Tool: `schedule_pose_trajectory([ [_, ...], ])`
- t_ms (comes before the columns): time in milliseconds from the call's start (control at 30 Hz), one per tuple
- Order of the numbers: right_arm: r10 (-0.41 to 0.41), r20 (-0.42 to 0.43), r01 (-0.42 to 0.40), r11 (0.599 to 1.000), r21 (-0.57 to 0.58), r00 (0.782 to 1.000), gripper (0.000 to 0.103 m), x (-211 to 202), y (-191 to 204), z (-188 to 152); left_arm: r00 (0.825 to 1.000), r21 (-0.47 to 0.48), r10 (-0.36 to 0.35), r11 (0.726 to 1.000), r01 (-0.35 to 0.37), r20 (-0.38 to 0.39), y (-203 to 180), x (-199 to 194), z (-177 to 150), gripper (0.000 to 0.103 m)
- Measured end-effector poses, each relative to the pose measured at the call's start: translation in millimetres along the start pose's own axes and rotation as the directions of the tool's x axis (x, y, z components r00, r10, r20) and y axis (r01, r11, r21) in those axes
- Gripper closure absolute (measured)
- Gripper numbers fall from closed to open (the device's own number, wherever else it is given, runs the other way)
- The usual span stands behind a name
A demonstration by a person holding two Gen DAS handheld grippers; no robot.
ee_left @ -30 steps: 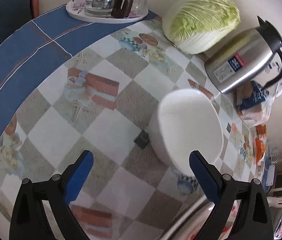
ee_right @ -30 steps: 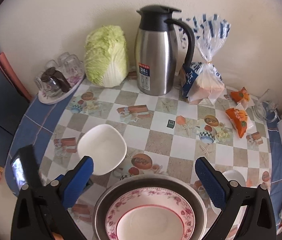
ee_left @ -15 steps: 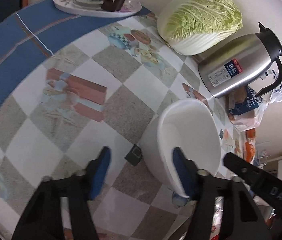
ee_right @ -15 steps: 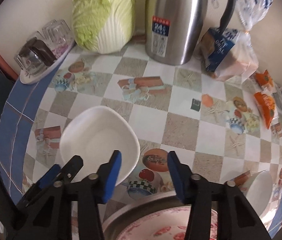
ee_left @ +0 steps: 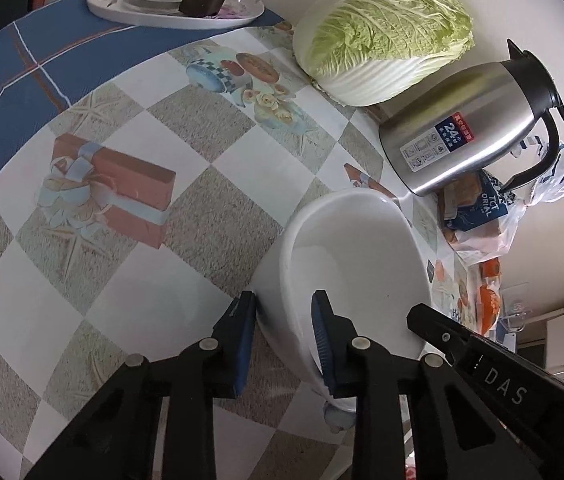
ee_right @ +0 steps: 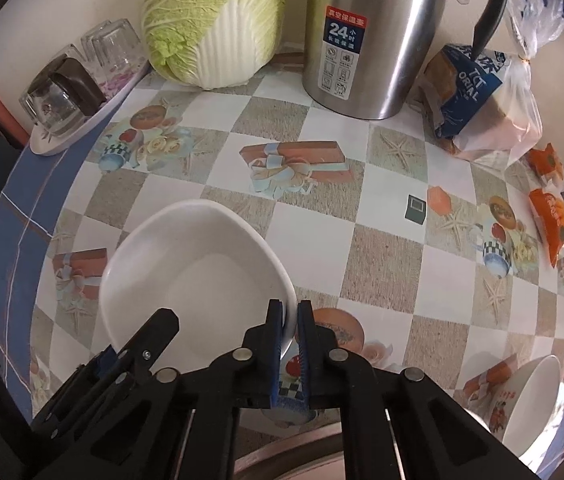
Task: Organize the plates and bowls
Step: 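Lift the white bowl with both grippers and carry it over the basin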
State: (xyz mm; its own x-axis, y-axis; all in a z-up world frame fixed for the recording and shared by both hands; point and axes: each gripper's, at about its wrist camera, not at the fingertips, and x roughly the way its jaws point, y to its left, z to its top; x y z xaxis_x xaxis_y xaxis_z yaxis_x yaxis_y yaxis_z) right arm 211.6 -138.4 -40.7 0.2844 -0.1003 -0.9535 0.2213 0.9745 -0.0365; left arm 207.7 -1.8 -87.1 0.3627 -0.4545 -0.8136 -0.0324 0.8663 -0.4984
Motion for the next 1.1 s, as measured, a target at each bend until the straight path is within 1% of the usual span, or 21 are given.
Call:
schedule_pose_trajectory([
  [100, 0.008, -0.005, -0.008, 1.000, 0.010, 1.000, 0.094, 2.6, -1.5, 1.3, 1.000, 0.001, 0.000, 1.000, 0.000, 0.003, 0.2, 1.9, 0.7, 0.073],
  [233, -0.014, 0.002, 0.014, 1.000, -0.014, 1.000, 0.094, 2.0, 3.3, 0.4, 1.000, 0.010, 0.005, 1.000, -0.005, 0.008, -0.3, 0.8, -0.2, 0.074],
  [400, -0.005, 0.028, 0.006, 0.999, -0.042, 1.000, 0.094, -7.9, 9.4, -2.1, 0.999, 0.019, 0.037, 0.999, -0.037, 0.018, -0.5, -3.7, -0.8, 0.081],
  [533, -0.001, 0.045, 0.004, 0.998, -0.070, 0.999, 0.094, -21.6, 16.3, -5.7, 0.999, 0.025, 0.042, 0.999, -0.042, 0.018, -0.7, -9.4, -2.6, 0.083],
  [733, 0.012, 0.078, -0.005, 0.997, -0.079, 0.997, 0.094, -43.8, 17.4, -12.8, 0.997, 0.043, 0.045, 0.998, -0.048, 0.058, -8.8, -33.3, -6.8, 0.083],
  [867, 0.050, 0.099, -0.042, 0.996, -0.074, 0.994, 0.094, -64.8, 14.7, -20.7, 0.994, 0.061, 0.059, 0.996, -0.065, 0.092, -17.2, -52.1, -11.9, 0.083],
  [967, 0.057, 0.119, -0.047, 0.996, -0.081, 0.991, 0.094, -80.3, 14.6, -26.9, 0.991, 0.086, 0.067, 0.993, -0.077, 0.115, -25.9, -64.8, -16.6, 0.083],
  [1100, 0.070, 0.137, -0.060, 0.995, -0.075, 0.988, 0.094, -100.2, 11.2, -35.3, 0.990, 0.109, 0.061, 0.991, -0.075, 0.131, -34.2, -79.4, -21.9, 0.083],
])
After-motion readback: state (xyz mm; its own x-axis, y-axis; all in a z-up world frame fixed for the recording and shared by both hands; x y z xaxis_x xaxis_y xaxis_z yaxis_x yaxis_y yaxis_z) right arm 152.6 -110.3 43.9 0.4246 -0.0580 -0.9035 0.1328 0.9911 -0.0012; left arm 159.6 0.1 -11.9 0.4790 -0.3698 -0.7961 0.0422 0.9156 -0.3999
